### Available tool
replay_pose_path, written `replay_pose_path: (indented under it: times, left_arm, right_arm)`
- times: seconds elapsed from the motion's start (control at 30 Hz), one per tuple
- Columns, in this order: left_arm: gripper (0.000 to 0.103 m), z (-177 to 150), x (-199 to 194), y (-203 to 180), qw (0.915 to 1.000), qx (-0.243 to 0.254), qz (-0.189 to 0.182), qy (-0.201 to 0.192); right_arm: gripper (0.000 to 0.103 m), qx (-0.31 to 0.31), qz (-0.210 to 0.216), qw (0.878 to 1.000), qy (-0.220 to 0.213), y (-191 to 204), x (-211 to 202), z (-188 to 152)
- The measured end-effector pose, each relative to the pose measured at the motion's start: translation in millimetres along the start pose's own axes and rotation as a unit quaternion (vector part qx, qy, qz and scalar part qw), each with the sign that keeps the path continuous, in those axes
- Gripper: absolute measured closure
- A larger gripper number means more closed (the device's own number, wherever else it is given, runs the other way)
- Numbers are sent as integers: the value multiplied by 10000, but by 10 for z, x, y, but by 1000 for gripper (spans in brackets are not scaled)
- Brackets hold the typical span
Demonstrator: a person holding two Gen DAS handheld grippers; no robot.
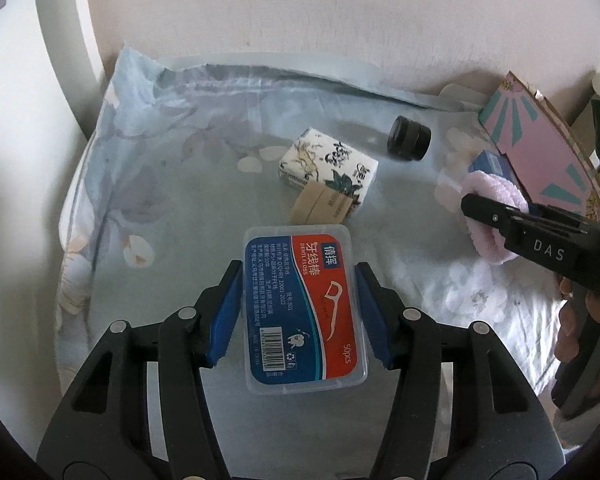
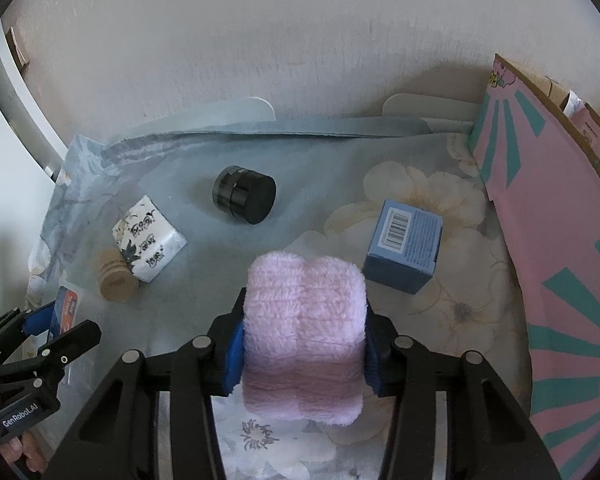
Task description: Organize objects
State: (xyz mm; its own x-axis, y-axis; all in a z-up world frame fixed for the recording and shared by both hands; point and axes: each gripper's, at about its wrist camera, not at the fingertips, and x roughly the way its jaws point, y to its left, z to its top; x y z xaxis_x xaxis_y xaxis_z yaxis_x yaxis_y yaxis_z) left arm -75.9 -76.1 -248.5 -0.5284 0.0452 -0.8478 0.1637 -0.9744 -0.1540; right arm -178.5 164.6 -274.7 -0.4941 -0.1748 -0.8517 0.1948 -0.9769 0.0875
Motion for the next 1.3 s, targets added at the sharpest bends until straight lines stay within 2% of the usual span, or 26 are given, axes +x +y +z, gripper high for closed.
replay_pose_path:
  times: [0.33, 0.73, 1.1, 1.3]
  left_arm:
    - [51, 142, -231, -12, 9997, -107, -175, -115]
    - [51, 480, -650, -75, 9989, -160, -351, -271]
    - [51, 949, -911, -297, 9975, 20, -592, -386]
    - [51, 1260, -972, -552, 9962, 254, -691, -458]
  right_arm:
    - [60, -19, 53, 9999, -85, 54, -197, 21]
    - [60, -24, 228, 9996, -165, 96, -617, 166]
    - [60, -69, 370, 9990, -246, -22, -1031, 343]
    - [60, -103, 419, 9988, -217, -173, -1247, 513]
